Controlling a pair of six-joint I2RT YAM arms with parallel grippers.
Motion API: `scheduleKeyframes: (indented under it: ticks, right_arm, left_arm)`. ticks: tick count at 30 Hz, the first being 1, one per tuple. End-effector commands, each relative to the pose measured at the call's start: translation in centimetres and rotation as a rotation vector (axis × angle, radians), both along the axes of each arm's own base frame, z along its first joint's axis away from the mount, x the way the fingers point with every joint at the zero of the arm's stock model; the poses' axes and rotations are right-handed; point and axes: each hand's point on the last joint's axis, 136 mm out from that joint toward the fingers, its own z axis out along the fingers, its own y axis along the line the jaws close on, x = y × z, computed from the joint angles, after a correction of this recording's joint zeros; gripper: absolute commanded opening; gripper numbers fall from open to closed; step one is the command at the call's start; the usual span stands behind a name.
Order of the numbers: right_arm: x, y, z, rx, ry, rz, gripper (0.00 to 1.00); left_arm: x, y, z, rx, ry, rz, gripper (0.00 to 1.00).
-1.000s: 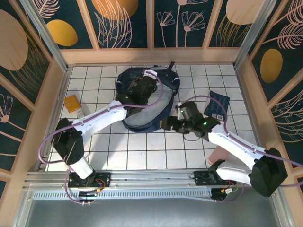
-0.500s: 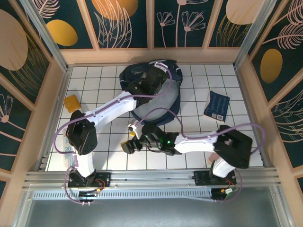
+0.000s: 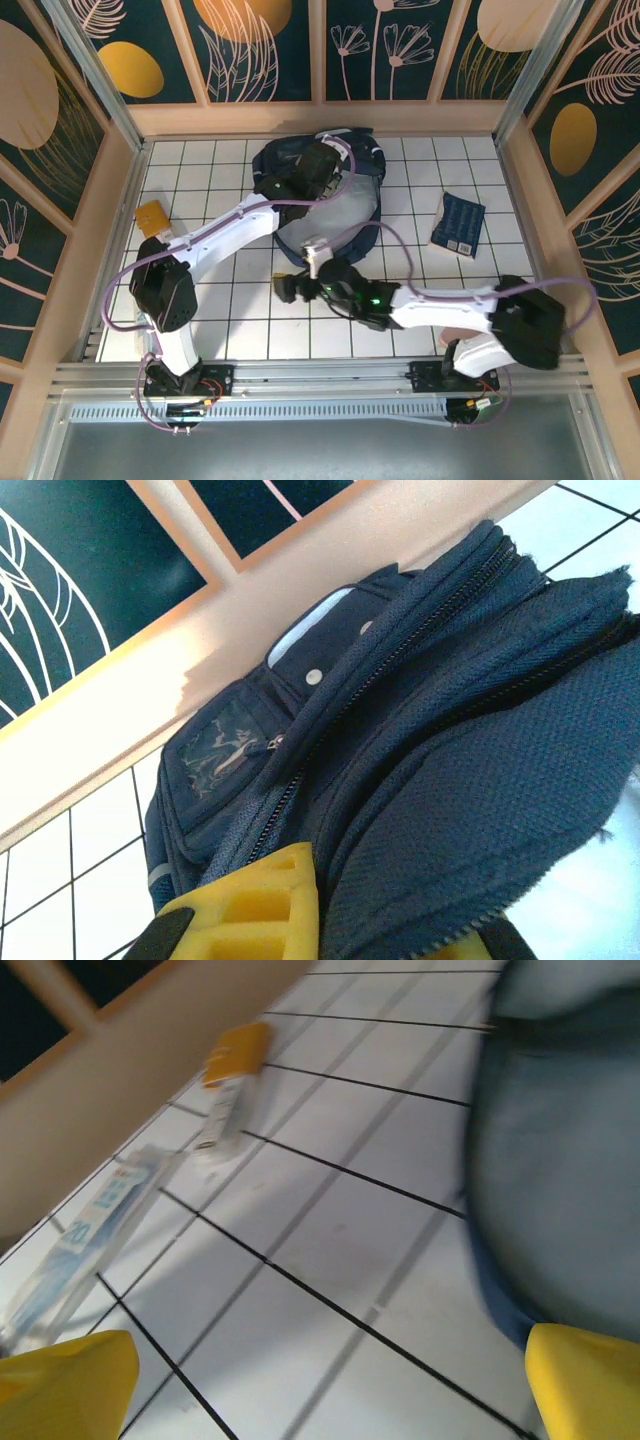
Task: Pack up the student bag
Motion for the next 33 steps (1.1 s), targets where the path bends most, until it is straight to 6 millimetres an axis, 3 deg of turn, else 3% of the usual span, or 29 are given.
scheduleKeyframes:
  ticks: [1, 4, 6, 7, 10, 13, 18, 23, 28, 33]
  right_arm:
    - [-0.4, -8.0, -6.6, -0.177, 0.204, -0.275, 0.99]
    - [-0.2, -11.7, -6.8, -0.227, 0.261, -0.433, 0.99]
    - [0.0, -15.3, -6.7, -0.241, 0.343, -0.620, 0.99]
    - [-0.1, -16.6, -6.8, -0.241, 0.383, -0.682, 0.99]
    - [-0.3, -18.2, -6.6, -0.246, 0.479, -0.748, 0.99]
    - [0.1, -21.9, -6.4, -0.207, 0.545, -0.911, 0.99]
    - [4.5, -26.3, -4.7, -0.037, 0.543, -0.906, 0.98]
    - [9.5, -34.4, -3.2, 0.003, 0.471, -0.996, 0.99]
    - [12.0, -40.8, -5.0, 0.108, 0.578, -1.015, 0.90]
    - [12.4, -45.5, -6.5, 0.097, 0.626, -1.044, 0.79]
  left_arm:
    - [-0.6, 0.4, 5.0, -0.095, -0.100, -0.012, 0.00]
    - [-0.5, 0.6, 4.9, -0.074, -0.104, -0.012, 0.00]
    - [-0.4, 0.9, 4.7, -0.066, -0.107, 0.003, 0.00]
    - [-0.9, 1.3, 6.0, -0.090, -0.125, 0.004, 0.00]
    - [-1.3, 1.1, 5.5, -0.130, -0.114, -0.005, 0.00]
    - [-1.5, 0.7, 5.3, -0.156, -0.105, -0.026, 0.00]
    - [-1.7, 0.8, 5.0, -0.151, -0.104, -0.031, 0.00]
    - [-2.8, 0.2, 4.0, -0.183, -0.072, -0.091, 0.00]
    - [-4.0, 0.2, 1.6, -0.164, -0.019, -0.136, 0.00]
    - [-4.7, 0.1, -0.1, -0.127, 0.002, -0.185, 0.00]
